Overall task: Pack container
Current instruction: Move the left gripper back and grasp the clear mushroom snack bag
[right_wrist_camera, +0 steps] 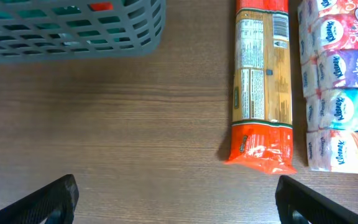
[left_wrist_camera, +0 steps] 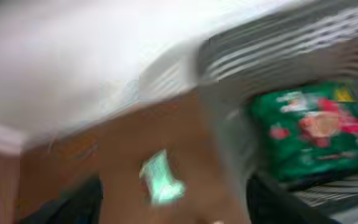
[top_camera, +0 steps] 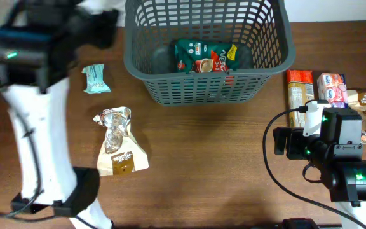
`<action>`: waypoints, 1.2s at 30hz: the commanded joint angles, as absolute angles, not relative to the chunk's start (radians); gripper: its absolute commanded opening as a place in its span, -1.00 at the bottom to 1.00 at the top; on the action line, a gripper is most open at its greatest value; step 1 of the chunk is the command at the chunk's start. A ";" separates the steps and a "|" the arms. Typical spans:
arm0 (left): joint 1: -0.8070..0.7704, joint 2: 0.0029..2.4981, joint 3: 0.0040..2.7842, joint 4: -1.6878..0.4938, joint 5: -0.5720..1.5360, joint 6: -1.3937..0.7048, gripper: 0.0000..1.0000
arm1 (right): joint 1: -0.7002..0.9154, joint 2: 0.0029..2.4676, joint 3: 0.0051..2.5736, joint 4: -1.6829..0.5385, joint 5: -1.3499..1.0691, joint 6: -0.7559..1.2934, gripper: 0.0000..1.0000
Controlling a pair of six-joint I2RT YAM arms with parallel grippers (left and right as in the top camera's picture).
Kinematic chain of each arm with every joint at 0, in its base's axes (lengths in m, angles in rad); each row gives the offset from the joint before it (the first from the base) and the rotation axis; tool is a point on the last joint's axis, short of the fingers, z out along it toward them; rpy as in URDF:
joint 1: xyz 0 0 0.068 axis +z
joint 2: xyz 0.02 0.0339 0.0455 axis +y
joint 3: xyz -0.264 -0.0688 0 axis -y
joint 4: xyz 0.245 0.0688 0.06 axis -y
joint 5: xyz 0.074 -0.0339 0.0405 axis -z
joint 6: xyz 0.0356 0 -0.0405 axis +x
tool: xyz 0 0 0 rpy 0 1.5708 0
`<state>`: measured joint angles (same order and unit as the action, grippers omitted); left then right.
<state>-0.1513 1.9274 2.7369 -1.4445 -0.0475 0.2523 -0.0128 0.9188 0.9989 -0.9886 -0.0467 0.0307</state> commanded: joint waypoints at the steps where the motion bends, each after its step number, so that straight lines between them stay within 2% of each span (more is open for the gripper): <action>1: 0.002 1.939 2.733 -1.575 -0.139 -0.038 0.31 | -0.007 0.908 1.018 -0.988 -0.053 0.043 0.97; 6: 0.128 1.962 2.722 -1.687 -0.049 -0.041 0.20 | -0.007 0.908 1.018 -0.988 -0.054 0.043 0.98; 11: 0.203 1.962 2.646 -1.687 0.031 -0.041 0.22 | -0.007 0.908 1.018 -0.996 -0.054 0.043 0.98; 24: 0.229 1.905 2.159 -1.682 0.044 0.025 0.20 | -0.007 0.908 1.018 -1.026 -0.087 0.043 0.98; 30: 0.229 1.730 1.837 -1.506 0.097 0.062 0.24 | -0.007 0.908 1.018 -1.043 -0.087 0.043 0.98; 36: 0.219 1.583 1.488 -1.243 0.286 0.060 0.36 | -0.007 0.908 1.018 -1.045 -0.087 0.043 0.98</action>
<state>0.2268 1.6371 1.6196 -1.3090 0.1566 0.0448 -0.0128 0.9188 0.9985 -1.0447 -0.0738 0.0307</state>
